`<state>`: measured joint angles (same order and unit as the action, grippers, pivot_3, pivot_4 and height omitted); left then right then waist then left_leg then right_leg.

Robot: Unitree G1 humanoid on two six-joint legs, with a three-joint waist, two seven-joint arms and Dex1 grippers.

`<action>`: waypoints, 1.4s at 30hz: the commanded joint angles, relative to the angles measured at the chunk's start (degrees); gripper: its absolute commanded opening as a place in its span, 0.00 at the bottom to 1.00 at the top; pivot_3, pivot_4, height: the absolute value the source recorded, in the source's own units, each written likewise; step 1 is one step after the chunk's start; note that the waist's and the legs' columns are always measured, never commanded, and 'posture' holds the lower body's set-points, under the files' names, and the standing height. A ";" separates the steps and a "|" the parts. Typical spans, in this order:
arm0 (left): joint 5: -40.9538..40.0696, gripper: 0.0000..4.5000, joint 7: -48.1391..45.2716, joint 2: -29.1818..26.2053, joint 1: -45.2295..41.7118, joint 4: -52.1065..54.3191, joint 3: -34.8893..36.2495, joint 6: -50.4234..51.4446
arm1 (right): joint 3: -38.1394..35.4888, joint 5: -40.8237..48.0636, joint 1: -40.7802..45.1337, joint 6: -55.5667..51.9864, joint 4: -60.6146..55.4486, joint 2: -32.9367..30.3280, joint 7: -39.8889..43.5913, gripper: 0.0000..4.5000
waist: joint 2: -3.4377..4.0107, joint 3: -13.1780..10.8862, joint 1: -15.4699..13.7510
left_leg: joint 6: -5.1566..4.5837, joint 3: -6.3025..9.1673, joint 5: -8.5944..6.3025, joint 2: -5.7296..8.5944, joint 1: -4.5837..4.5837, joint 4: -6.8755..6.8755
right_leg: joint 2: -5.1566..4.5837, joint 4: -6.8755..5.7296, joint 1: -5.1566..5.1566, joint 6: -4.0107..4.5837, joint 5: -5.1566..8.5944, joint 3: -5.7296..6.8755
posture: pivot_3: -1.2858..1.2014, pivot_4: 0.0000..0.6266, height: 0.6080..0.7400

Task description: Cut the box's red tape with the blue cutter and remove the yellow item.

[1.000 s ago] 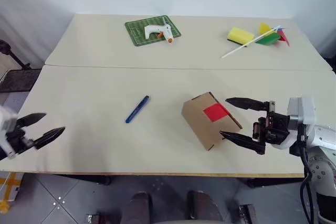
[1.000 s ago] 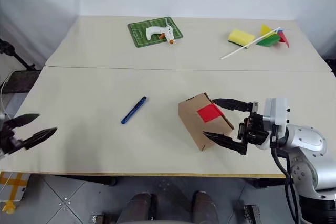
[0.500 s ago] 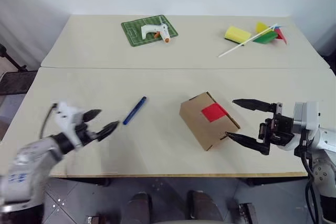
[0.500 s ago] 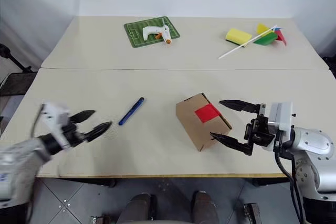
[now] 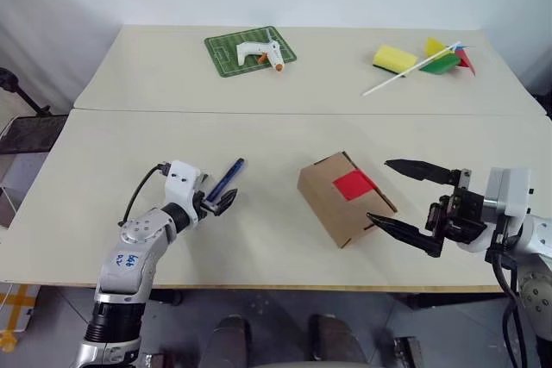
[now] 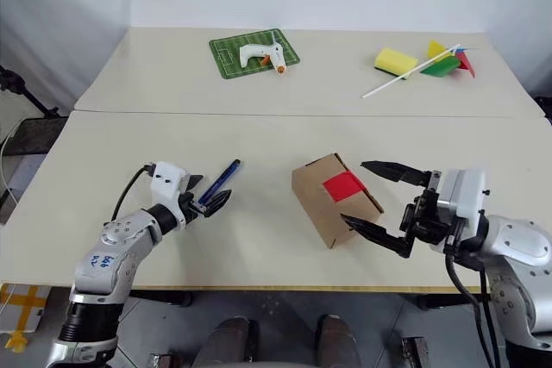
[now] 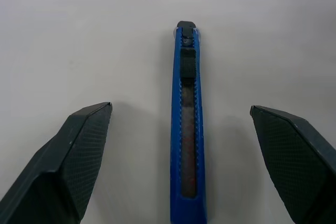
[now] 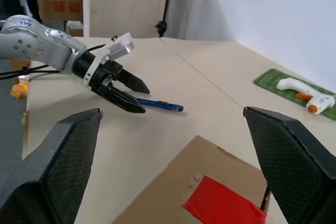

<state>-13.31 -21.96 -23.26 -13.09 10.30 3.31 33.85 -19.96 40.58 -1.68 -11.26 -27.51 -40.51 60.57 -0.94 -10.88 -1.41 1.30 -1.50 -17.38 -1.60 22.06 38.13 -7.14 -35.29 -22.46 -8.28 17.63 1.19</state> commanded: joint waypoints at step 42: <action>3.68 0.51 -37.28 -10.29 -2.43 8.95 -16.61 -19.95 | 3.84 8.65 -22.22 -15.58 -20.79 -10.00 -0.59 0.00 | 0.25 0.17 0.10 | -0.20 -0.04 -0.12 -0.20 0.08 0.07 | 0.40 0.28 0.01 0.01 -0.03 -0.31 | 0.52 0.24 1.00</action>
<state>-7.59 -58.93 -32.73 -16.58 17.18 -16.17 16.30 -14.73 47.63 -23.58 -29.01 -47.99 -51.36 58.37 -0.69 -10.71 -1.31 1.09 -1.55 -17.50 -1.84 22.10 38.18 -6.71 -35.01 -22.45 -8.26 17.60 0.86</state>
